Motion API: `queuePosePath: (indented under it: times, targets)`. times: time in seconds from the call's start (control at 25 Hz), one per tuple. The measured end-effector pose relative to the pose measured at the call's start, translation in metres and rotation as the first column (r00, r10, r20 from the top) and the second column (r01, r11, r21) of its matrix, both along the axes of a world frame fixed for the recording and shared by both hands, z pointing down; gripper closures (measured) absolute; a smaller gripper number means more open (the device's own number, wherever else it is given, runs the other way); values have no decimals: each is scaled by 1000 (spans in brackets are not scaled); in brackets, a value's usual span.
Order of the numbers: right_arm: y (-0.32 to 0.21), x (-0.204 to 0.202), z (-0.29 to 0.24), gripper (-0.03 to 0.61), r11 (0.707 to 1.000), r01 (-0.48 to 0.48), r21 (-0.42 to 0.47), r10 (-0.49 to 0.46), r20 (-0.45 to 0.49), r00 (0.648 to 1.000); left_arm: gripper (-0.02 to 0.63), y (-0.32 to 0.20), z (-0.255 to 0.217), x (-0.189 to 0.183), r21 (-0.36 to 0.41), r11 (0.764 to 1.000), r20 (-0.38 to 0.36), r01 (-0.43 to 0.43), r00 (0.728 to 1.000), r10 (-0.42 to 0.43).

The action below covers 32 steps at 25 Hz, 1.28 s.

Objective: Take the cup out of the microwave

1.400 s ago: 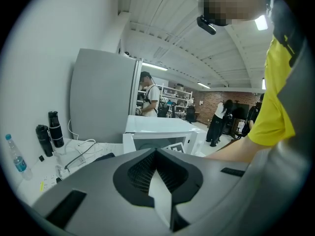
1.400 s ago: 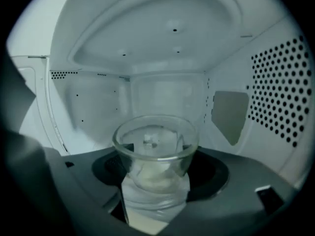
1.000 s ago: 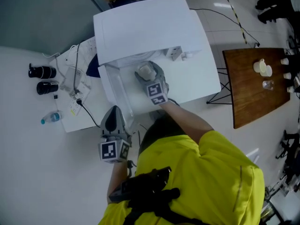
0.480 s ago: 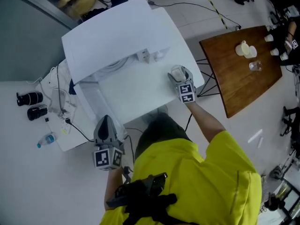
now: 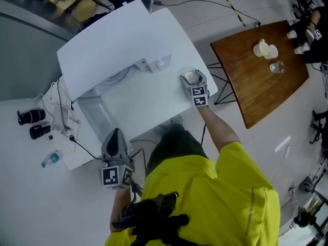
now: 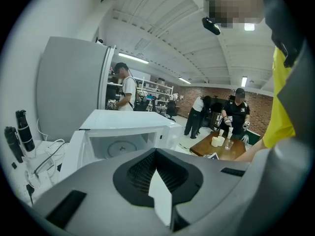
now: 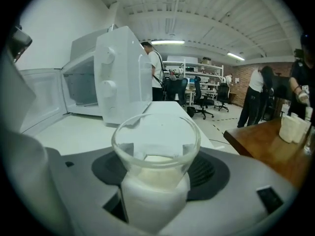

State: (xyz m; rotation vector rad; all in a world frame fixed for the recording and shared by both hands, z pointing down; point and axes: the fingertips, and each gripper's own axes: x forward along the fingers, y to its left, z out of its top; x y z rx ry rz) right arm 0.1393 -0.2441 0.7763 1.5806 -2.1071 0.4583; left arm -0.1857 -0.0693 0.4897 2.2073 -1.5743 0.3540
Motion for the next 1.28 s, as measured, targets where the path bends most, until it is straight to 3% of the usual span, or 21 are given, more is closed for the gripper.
queuePosePath:
  times: [0.16,0.24,0.32,0.48,0.56,0.64,0.68,0.76,0.84,0.88,1.0,1.12,1.2,1.28]
  targets:
    - [0,-1,2,224,1000,16,-5,-16,28,999,621,-1,-1,7,4,1000,26,-14,1000,14]
    - [2,-3,3,145,999,34,-22,-33,29,999,621,-2,0,11,-2,1000,18,-8,1000,8]
    - [9,2,2,130,999,11,-39,-10,30,1000,621,-2,-2,15,4,1000,25,-9,1000,9]
    - [59,16,-14,130,994,-24,-104,31,73,997,621,-1,-12,14,16,1000,2,10,1000,-10]
    - [97,11,-48,134,994,30,-103,-20,93,995,621,0,-17,8,24,999,-23,38,999,-38]
    - [127,-6,-105,252,992,128,-20,-126,64,990,621,1,-25,-1,40,997,-36,68,997,-66]
    - [136,-17,-139,262,986,161,38,-163,58,985,621,1,-29,-6,51,995,-40,81,996,-79]
    - [142,-43,-208,366,971,190,145,-204,89,975,621,1,-40,-17,74,992,-46,103,994,-100]
    - [138,-76,-269,475,937,246,247,-280,113,953,621,0,-53,-26,106,987,-53,123,992,-118]
    - [135,-95,-295,573,913,281,296,-327,121,937,620,-1,-61,-31,123,983,-61,134,990,-127]
    - [125,-141,-362,575,849,350,396,-439,161,884,621,-1,-82,-45,167,970,-97,176,982,-161]
    - [127,-169,-411,575,815,370,446,-497,210,842,621,6,-98,-54,204,956,-126,212,974,-189]
    - [135,-179,-429,575,799,377,468,-525,239,817,621,13,-103,-59,213,949,-139,230,969,-204]
    - [141,-183,-432,575,805,371,463,-526,268,807,621,21,-102,-64,210,946,-140,247,965,-221]
